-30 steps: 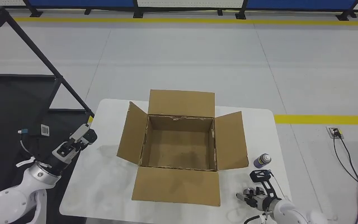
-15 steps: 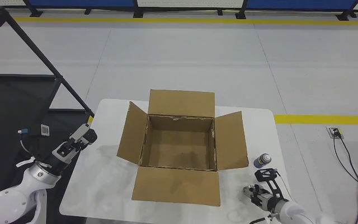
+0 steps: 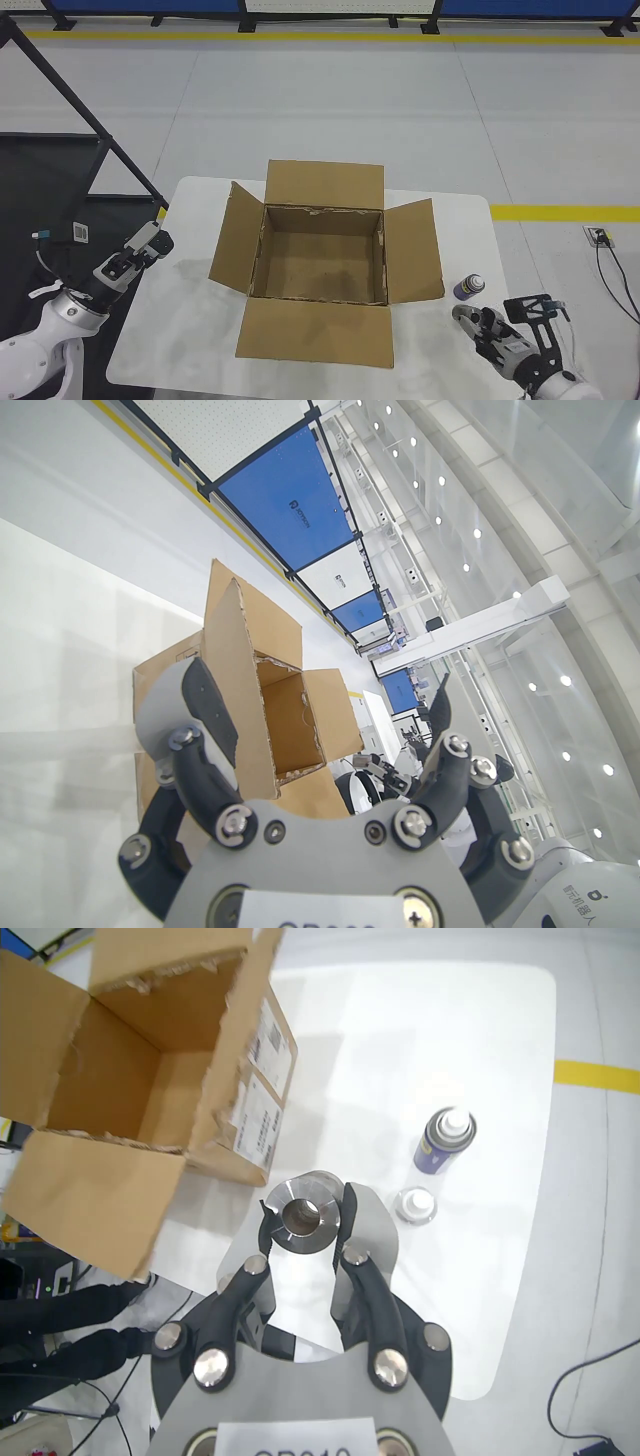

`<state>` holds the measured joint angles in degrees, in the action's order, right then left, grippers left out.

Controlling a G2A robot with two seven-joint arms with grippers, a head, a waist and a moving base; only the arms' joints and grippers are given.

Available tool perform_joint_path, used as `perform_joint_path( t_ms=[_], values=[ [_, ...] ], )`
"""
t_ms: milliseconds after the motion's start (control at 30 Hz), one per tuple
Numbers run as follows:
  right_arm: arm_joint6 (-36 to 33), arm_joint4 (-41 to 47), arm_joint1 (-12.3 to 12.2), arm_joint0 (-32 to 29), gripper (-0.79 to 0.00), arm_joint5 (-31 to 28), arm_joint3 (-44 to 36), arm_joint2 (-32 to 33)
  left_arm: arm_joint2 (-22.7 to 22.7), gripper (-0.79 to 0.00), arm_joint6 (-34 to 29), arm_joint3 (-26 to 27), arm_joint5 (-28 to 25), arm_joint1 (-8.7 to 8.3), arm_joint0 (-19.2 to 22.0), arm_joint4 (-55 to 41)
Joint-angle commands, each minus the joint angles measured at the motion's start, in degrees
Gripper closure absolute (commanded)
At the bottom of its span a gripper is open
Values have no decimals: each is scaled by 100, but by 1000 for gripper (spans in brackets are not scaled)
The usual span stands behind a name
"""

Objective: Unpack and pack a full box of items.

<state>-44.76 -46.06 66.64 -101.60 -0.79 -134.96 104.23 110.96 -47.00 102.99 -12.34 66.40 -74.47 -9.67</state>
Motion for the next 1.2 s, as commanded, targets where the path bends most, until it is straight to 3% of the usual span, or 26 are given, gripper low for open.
perform_joint_path(
  t_ms=[0,133,267,567,800,1000,1167],
  values=[
    [163,-46,-1,232,0,123,31,-46,0,-785,0,0,0,0,0,0],
    [157,-162,-15,879,0,250,31,-413,0,-785,0,0,0,0,0,0],
    [-316,-385,-31,1656,0,475,31,-1022,0,-785,0,0,0,0,0,0],
    [-1575,-1345,69,3530,0,1401,80,-3193,0,-785,0,0,0,0,0,0],
    [-1771,-1735,436,5248,0,2038,1850,-5133,0,-785,0,0,0,0,0,0],
    [-1472,-1497,964,6447,0,2584,3656,-6429,0,-785,0,0,0,0,0,0],
    [-1156,-1097,1458,7105,0,2807,5004,-7156,0,-785,0,0,0,0,0,0]
  ],
)
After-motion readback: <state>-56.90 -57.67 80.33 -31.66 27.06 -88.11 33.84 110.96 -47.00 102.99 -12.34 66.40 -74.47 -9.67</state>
